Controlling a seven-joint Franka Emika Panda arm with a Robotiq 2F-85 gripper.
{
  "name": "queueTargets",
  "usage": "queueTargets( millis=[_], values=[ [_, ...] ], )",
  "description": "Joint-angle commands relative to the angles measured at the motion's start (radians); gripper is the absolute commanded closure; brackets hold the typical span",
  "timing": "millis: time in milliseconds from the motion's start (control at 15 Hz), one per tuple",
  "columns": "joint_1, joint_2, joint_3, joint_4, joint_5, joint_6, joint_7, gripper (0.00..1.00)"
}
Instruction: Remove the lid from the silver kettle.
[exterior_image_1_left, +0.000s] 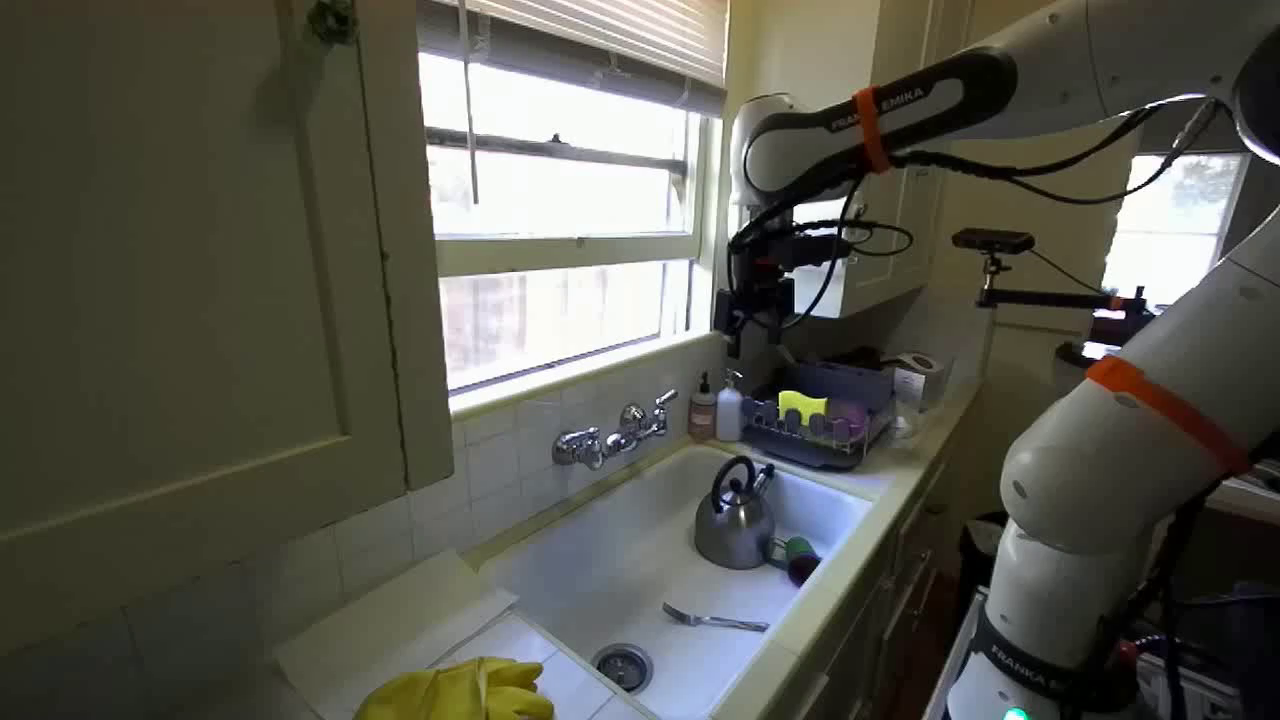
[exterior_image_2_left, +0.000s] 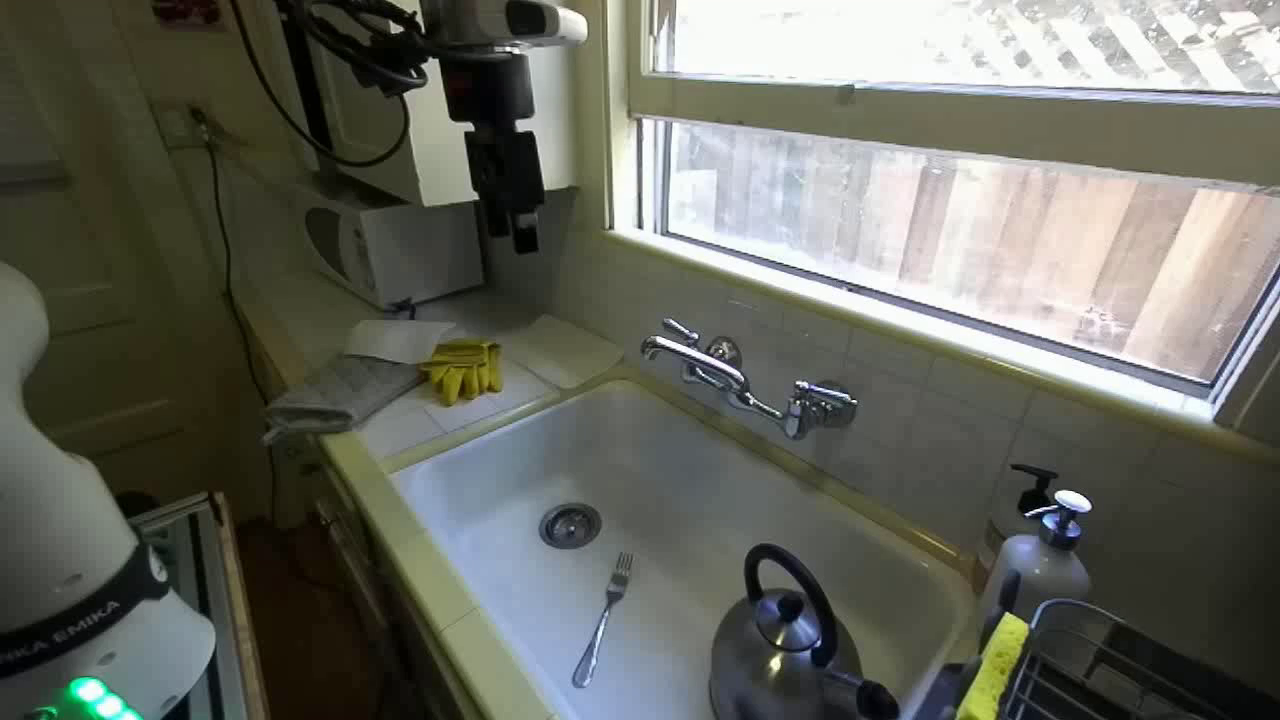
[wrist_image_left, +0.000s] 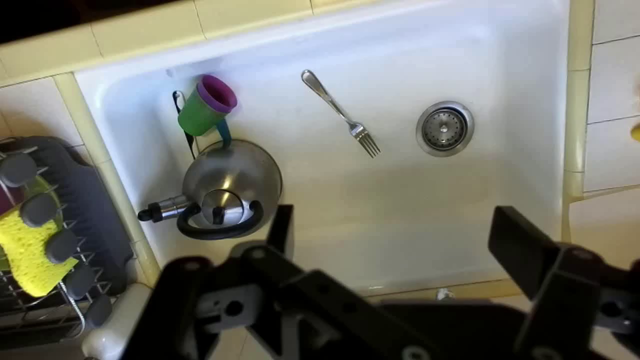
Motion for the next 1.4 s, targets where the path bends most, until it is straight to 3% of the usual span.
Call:
queueTargets(
  millis=[0, 267, 467, 1000, 1333],
  values=[
    [0.008, 0.001, -0.007, 0.003, -0.004, -0.003, 0.003, 0.0],
    [0.008, 0.001, -0.007, 0.003, -0.004, -0.003, 0.003, 0.0],
    [-0.013, 0.168, 0.001, 0.004, 0.009, 0.029, 0.111, 0.0],
    [-0.067, 0.538, -0.074, -0.024, -0.005, 0.595, 0.402, 0.0],
    [-0.081, 0.685, -0.186, -0.017, 0.012, 0.795, 0.545, 0.0]
  ],
)
